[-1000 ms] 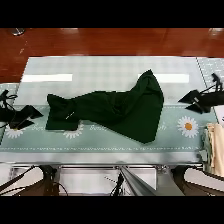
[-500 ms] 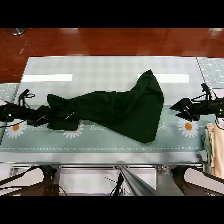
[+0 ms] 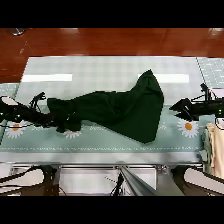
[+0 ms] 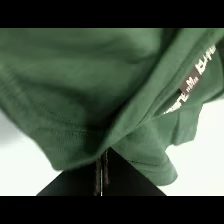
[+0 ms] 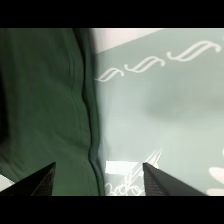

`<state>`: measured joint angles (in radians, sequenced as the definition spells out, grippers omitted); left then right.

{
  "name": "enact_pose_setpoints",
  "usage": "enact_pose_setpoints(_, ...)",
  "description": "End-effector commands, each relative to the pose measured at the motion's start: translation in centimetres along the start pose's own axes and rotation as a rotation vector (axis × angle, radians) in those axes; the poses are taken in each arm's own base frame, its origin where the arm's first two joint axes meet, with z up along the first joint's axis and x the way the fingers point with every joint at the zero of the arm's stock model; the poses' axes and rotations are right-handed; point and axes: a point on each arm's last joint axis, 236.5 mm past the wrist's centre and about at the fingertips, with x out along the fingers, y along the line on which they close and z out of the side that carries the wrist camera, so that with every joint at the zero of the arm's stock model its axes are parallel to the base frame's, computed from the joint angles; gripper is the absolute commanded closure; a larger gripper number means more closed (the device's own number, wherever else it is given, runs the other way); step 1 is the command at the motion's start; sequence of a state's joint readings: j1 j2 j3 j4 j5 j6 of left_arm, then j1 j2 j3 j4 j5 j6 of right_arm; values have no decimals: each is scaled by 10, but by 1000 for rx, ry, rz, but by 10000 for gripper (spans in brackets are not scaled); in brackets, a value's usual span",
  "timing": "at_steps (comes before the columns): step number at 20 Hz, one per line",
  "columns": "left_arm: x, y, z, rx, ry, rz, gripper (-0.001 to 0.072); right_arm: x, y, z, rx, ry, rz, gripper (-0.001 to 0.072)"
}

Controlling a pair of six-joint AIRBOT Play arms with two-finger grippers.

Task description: Fold the shirts.

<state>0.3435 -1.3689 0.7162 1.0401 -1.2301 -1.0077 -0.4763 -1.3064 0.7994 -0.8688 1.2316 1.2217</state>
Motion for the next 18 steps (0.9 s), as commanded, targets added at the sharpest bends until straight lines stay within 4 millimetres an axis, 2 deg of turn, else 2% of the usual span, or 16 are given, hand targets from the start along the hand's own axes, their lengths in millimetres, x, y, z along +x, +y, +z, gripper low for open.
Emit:
enact_pose_setpoints(1,-1,-9,-4,5,17,-34,682,4,-3,-10,-3,37,-18,94)
enact_pose_setpoints(4,-1,-10,-3,-8,15,-38,683,32,-11,-48,-25,154,-97,93)
enact_pose_setpoints(8,-1,-13,-1,-20,9,-49,683,55,8,-83,-114,270,-117,93)
enact_pose_setpoints(11,-1,-13,-1,-23,8,-48,682,71,25,-97,-174,305,-134,93)
enact_pose_setpoints(15,-1,-12,9,-105,-33,-48,683,93,58,-99,-222,259,-90,100)
enact_pose_setpoints(16,-2,-19,13,-114,-49,-77,683,97,68,-99,-219,250,-62,199)
enact_pose_setpoints(18,-10,-37,25,-125,-107,-144,683,101,83,-100,-251,239,-28,566)
